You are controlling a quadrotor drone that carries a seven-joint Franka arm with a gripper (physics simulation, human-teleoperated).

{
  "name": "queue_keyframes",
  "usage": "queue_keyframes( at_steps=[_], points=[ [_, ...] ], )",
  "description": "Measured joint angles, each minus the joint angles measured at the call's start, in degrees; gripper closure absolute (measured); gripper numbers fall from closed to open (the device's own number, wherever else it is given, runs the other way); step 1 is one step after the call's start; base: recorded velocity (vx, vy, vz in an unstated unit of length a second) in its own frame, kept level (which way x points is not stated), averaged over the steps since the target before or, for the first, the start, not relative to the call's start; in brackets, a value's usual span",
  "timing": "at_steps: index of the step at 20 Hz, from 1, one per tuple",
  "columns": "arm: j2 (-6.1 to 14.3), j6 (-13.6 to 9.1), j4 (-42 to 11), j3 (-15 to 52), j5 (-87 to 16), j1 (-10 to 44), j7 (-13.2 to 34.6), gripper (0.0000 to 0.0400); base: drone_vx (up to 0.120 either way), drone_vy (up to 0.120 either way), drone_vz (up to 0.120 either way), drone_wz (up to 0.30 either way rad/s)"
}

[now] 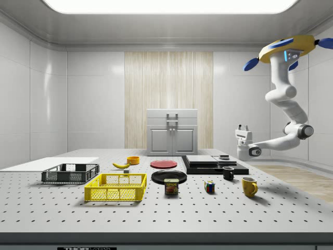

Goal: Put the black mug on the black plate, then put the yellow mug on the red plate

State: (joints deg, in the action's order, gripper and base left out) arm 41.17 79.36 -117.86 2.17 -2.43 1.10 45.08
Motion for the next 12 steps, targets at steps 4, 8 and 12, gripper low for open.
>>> queue_keyframes(
  at_steps=[4, 8, 12],
  points=[
    [0.16, 0.2, -0.25, 1.81, -2.54, 0.56, 0.33, 0.0, 0.12, -0.12, 0.0, 0.0],
    [0.4, 0.46, -0.88, 5.33, -7.5, 1.65, 1.0, 0.0, 0.12, -0.12, 0.0, 0.0],
    [0.94, 0.9, -2.84, 11.95, -16.95, 3.76, 2.36, 0.0, 0.11, -0.09, 0.0, 0.0]
  ],
)
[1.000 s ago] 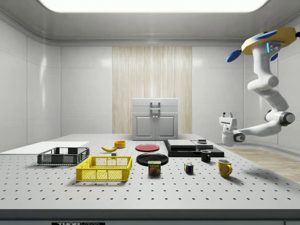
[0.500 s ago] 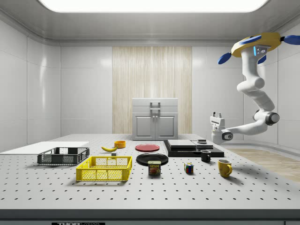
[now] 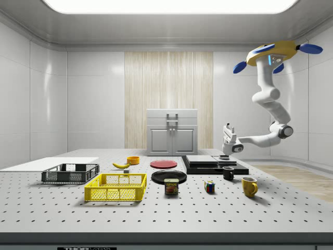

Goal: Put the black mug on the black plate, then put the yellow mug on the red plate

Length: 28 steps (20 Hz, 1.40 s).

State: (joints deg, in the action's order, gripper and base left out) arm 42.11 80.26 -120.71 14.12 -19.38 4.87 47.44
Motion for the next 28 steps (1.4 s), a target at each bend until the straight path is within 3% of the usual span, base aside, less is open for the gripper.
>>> queue_keyframes(
  at_steps=[4, 9, 12, 15, 21, 28],
  points=[
    [1.39, 0.85, -5.94, 11.21, -16.68, 3.9, 2.88, 0.0, 0.0, 0.0, 0.0, 0.0],
    [5.05, 1.36, -22.47, 29.28, -47.54, 12.76, 11.2, 0.0, 0.0, 0.0, -0.048, 0.0],
    [7.52, -0.8, -32.84, 38.55, -65.84, 20.98, 18.76, 0.0, 0.0, 0.0, -0.12, 0.0],
    [9.8, -4.72, -39.47, 45.38, -79.18, 30.33, 26.09, 0.0, 0.0, 0.0, -0.12, 0.0],
    [13.79, -11.26, -44.25, 53.02, -91.24, 44.51, 35.72, 0.0, 0.0, -0.027, -0.12, 0.0],
    [17.13, -13.48, -45.17, 56.51, -94.17, 51.67, 40.48, 0.0, 0.0, -0.103, -0.12, 0.0]
  ],
)
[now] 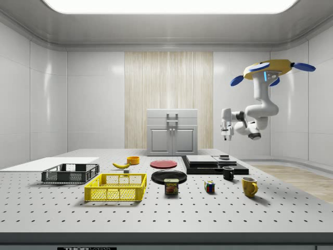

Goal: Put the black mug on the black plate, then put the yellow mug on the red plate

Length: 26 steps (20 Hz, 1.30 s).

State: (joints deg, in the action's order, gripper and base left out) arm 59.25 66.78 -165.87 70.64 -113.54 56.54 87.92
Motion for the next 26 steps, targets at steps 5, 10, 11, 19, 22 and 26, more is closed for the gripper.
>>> queue_keyframes(
  at_steps=[5, 10, 11, 19, 22, 26],
  points=[
    [1.85, 0.33, -0.05, 1.21, 0.04, 2.16, 1.56, 0.0, 0.0, 0.0, -0.12, 0.0],
    [3.52, 1.29, 0.01, 2.02, 0.6, 3.37, 2.54, 0.0, 0.0, -0.04, -0.12, 0.0],
    [3.84, 1.52, 0.03, 2.16, 0.74, 3.56, 2.69, 0.0, 0.0, 0.0, -0.12, 0.0],
    [6.28, 3.51, 0.19, 3.09, 1.95, 4.69, 3.7, 0.0, 0.0, 0.0, -0.12, 0.0],
    [7.16, 4.28, 0.25, 3.39, 2.4, 5.02, 4.0, 0.0, 0.0, 0.0, -0.12, 0.0],
    [8.29, 5.3, 0.33, 3.75, 3.0, 5.42, 4.38, 0.0, 0.0, 0.0, -0.12, 0.0]
  ],
)
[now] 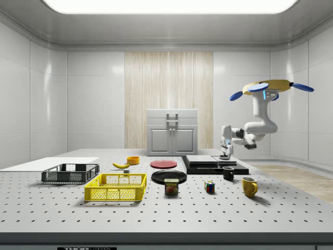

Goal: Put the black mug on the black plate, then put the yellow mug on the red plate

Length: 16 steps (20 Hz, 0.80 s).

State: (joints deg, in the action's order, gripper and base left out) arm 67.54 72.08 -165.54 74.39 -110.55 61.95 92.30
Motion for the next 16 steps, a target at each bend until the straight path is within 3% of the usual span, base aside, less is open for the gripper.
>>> queue_keyframes(
  at_steps=[13, 16],
  points=[
    [3.43, 3.15, 0.24, 0.99, 1.75, 1.09, 1.03, 0.0, 0.0, 0.009, -0.12, 0.0],
    [3.97, 3.75, 0.82, 1.44, 2.18, 1.95, 1.32, 0.0, 0.0, 0.0, 0.0, 0.0]
  ],
)
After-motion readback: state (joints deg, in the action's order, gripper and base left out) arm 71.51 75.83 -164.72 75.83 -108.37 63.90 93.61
